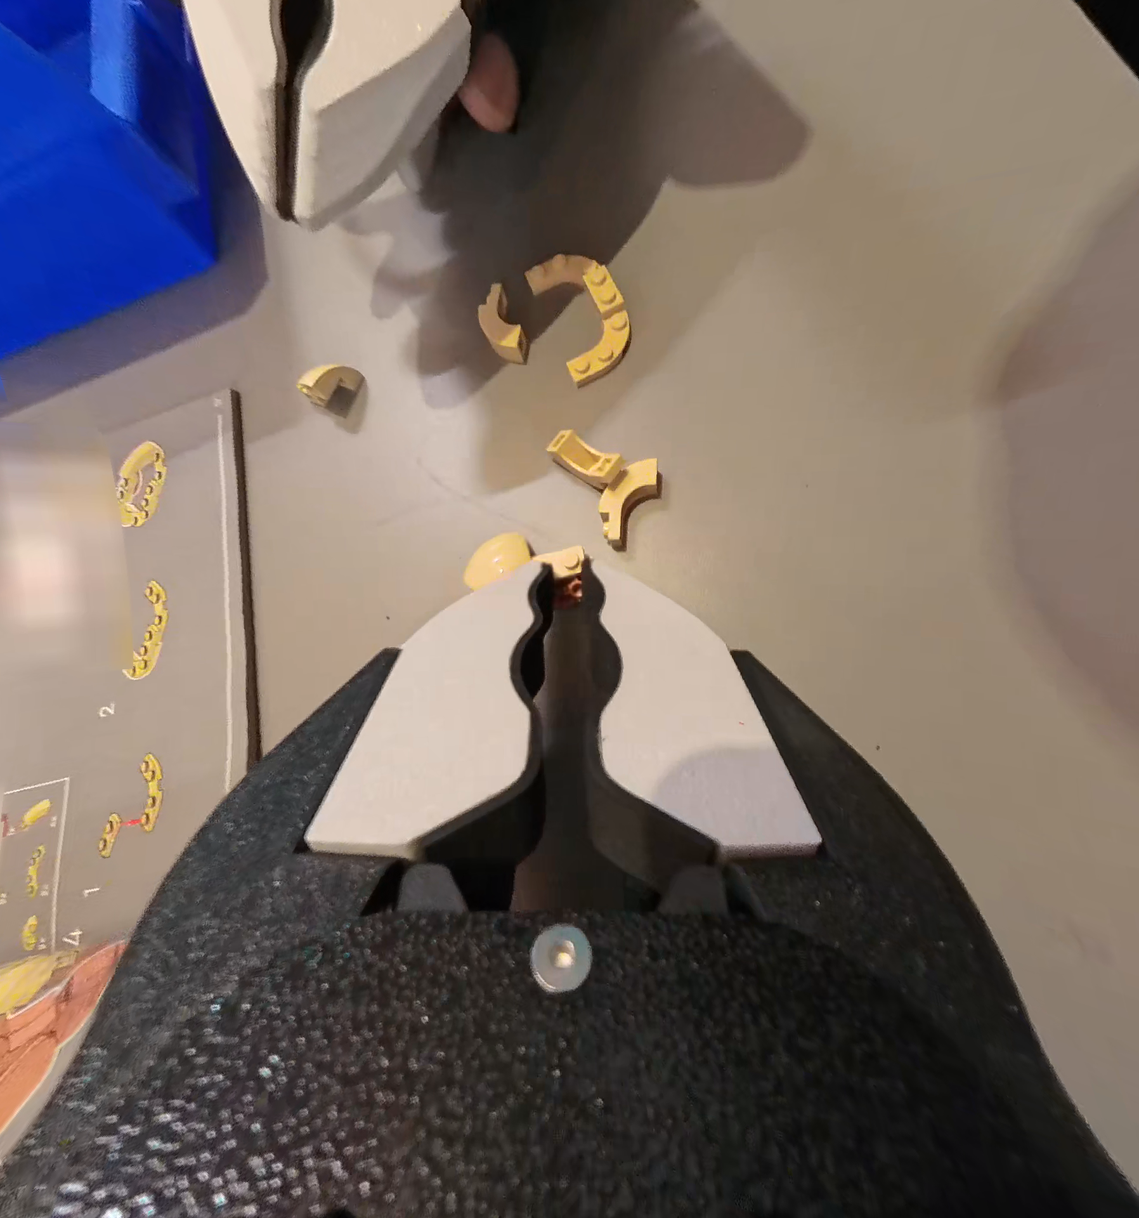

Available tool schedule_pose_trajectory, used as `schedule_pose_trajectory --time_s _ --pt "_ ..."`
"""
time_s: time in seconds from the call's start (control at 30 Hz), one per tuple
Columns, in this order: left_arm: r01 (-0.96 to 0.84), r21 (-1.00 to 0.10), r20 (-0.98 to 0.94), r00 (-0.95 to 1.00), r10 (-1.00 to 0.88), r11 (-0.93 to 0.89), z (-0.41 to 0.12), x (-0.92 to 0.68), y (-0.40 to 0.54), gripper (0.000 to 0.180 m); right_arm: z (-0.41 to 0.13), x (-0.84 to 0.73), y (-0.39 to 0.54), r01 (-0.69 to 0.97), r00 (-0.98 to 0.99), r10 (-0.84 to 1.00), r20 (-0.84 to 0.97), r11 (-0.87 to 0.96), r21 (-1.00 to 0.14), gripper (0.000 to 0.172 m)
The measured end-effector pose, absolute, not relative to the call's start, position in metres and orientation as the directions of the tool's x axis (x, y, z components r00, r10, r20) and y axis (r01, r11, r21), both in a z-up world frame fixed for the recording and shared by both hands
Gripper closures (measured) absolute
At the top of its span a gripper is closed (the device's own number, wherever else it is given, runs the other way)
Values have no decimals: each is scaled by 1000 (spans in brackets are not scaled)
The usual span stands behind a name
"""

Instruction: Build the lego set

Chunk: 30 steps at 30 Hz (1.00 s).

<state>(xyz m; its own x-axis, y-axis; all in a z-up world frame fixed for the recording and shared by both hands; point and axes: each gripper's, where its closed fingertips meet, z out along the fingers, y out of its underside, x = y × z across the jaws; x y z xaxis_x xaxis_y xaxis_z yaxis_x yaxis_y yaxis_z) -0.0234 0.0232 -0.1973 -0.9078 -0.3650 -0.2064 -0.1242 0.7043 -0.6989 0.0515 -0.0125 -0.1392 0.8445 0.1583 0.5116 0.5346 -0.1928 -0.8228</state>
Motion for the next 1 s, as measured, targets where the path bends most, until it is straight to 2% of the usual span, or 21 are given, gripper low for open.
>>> schedule_pose_trajectory --time_s 0.57,0.8,1.0 --pt "-138 -708 -207 -897 -390 692 -195 -18 20 170 -142 50 -13 545 838 175 517 -206 -813 172" --pt "-158 -773 -128 -910 -394 615 -179 -23 5 168 -145 51 -12 548 836 177 519 -224 -806 172" --pt "-233 -715 -98 -900 -425 659 -184 -22 -8 160 -147 52 -11 547 837 178 518 -238 -802 172"
